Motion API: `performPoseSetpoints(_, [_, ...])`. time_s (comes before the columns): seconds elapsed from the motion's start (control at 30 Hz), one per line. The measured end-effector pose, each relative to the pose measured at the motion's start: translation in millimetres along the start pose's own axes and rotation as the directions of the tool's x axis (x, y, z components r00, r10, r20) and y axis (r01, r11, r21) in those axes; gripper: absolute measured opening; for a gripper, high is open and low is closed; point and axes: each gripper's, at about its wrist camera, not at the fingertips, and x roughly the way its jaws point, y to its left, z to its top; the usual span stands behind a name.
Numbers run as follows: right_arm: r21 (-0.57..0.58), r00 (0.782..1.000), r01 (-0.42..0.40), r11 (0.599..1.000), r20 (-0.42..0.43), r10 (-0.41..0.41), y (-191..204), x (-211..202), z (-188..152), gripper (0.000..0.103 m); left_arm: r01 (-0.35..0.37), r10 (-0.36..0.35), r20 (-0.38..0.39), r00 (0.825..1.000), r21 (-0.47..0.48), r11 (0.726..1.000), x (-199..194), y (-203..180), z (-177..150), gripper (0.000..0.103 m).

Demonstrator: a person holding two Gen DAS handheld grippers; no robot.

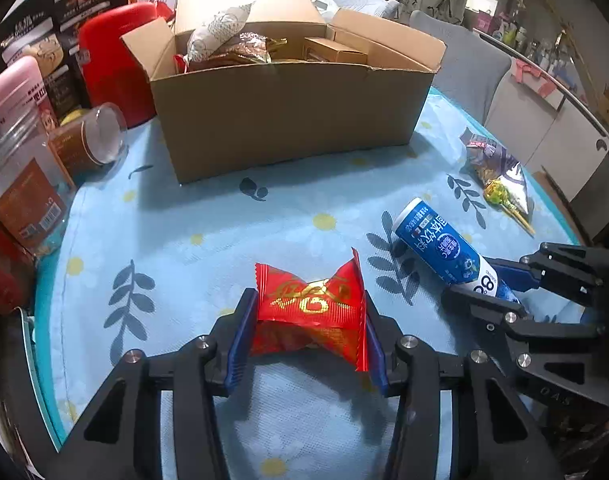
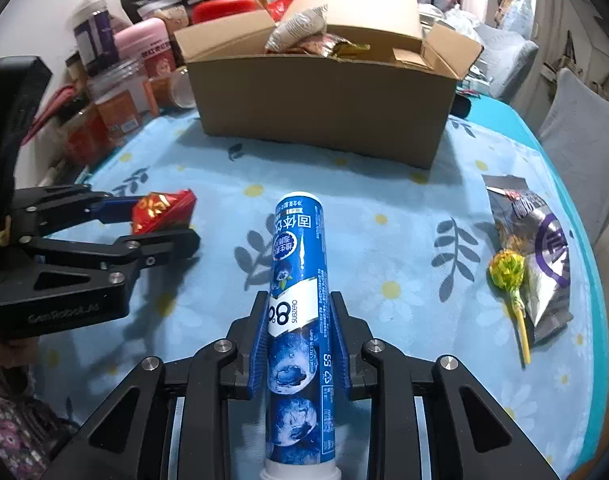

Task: Organize snacks
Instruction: 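Lift the red candy and blue tube toward the cardboard box with both tools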

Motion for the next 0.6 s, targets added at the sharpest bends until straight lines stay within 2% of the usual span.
performPoseSetpoints(0.4, [-0.013,0.998,-0.041,0.999,0.055,0.042,7.1,-22.1,9.3,0.028,0.013,-0.014,0.045,0.999,0.019,1.000,-16.0,-4.4,16.4,0.048])
performPoseSetpoints(0.6, [-0.025,0.994,-0.050,0.998,0.095,0.053,8.1,-37.9,22.8,0.028,0.003,-0.007,0.109,0.994,0.039,0.999,-33.5,-6.1,31.0,0.048])
